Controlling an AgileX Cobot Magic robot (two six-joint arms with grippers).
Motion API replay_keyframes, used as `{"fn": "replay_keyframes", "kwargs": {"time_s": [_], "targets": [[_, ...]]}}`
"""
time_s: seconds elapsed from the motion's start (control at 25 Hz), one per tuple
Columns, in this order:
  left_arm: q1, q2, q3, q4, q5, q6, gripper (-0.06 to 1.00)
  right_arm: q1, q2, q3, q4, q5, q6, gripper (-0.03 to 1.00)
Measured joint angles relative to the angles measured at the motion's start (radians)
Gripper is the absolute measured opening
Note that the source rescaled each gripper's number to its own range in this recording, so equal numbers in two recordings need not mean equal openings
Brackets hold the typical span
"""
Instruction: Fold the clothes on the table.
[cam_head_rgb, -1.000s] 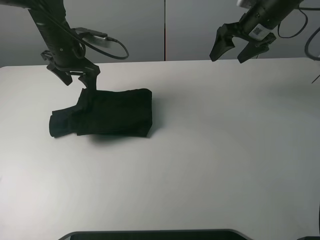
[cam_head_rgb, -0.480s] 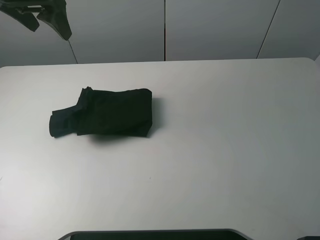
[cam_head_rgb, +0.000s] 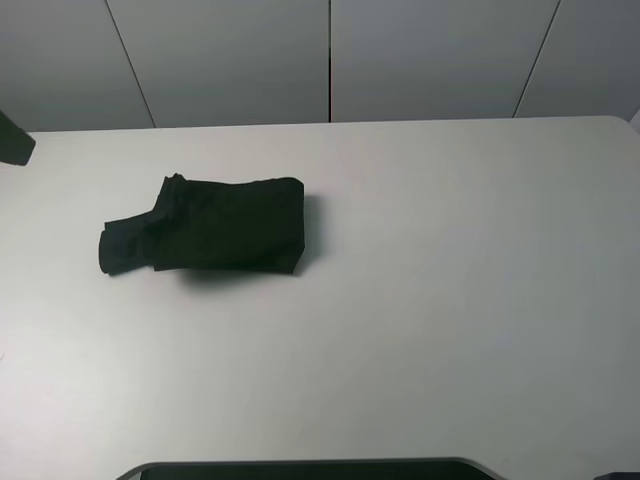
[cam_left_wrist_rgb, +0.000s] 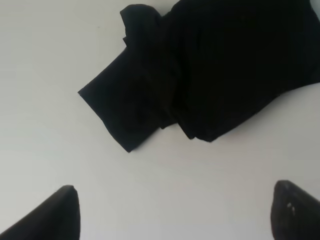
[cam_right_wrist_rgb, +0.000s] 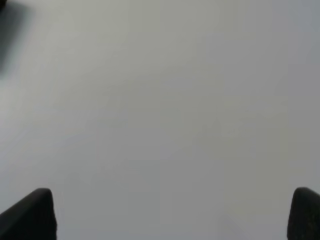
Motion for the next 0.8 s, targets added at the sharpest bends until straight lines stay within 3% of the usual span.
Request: {"fn": "replay_keyframes", "kwargs": {"time_s": [0.4, 0.8], "targets": [[0.000, -0.602, 0.268, 0.003, 0.025, -0.090, 1.00, 0.000, -0.426, 0.196, 0.002, 0.055, 0.017, 1.00], [0.000, -0.921, 0.372, 0.006, 0.086, -0.106, 1.00, 0.000, -0.613, 0.298, 0.003, 0.038, 0.017, 1.00]]}}
